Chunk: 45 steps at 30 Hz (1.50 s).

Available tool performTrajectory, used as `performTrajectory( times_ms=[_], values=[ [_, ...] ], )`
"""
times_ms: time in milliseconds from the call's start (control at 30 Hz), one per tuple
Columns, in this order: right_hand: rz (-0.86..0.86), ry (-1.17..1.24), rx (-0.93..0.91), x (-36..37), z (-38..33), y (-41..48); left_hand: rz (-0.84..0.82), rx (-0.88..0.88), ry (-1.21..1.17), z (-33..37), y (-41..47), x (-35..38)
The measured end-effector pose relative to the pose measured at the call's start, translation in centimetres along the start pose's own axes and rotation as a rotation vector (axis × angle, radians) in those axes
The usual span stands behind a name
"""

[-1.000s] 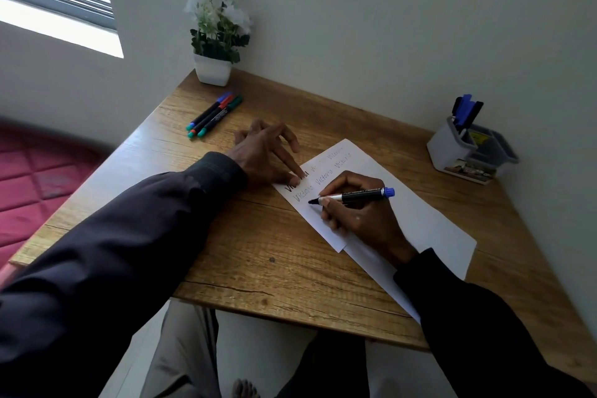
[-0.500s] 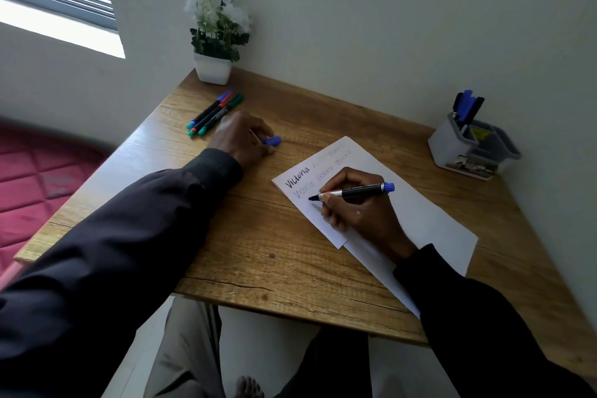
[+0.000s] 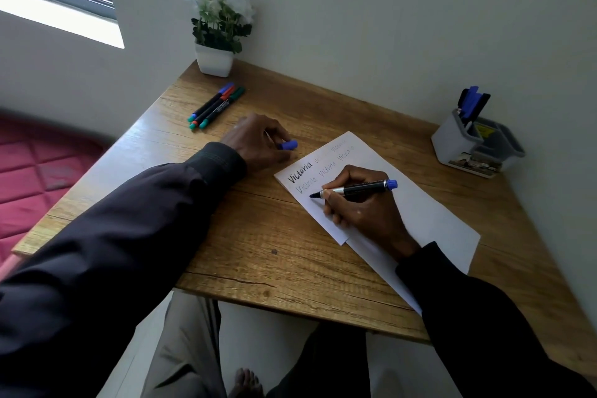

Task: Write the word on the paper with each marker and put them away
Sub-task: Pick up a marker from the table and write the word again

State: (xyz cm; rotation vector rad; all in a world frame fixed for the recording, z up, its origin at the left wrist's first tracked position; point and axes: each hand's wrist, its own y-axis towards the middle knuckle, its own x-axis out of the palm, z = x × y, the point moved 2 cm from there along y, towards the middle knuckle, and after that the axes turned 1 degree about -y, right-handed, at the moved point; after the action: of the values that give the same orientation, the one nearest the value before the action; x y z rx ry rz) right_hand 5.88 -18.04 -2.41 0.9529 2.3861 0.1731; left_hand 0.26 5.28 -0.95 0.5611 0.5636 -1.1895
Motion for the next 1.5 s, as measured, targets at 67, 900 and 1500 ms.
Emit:
performTrajectory(
  times_ms=[67,900,1500],
  values=[
    [0.002,-0.018,-0.013,0.00,0.04,0.02,-0.023,-0.013,0.004,-0.06,0.07,0.12],
    [0.055,-0.129,-0.016,-0.29,0.40,-0.04,-0.054,-0.057,0.005,-0.25,0.34,0.19],
    [0.069,0.005,0.073,0.07,-0.24,-0.31,-0.065,-0.072,0.002,-0.16,0.38,0.24]
  ],
)
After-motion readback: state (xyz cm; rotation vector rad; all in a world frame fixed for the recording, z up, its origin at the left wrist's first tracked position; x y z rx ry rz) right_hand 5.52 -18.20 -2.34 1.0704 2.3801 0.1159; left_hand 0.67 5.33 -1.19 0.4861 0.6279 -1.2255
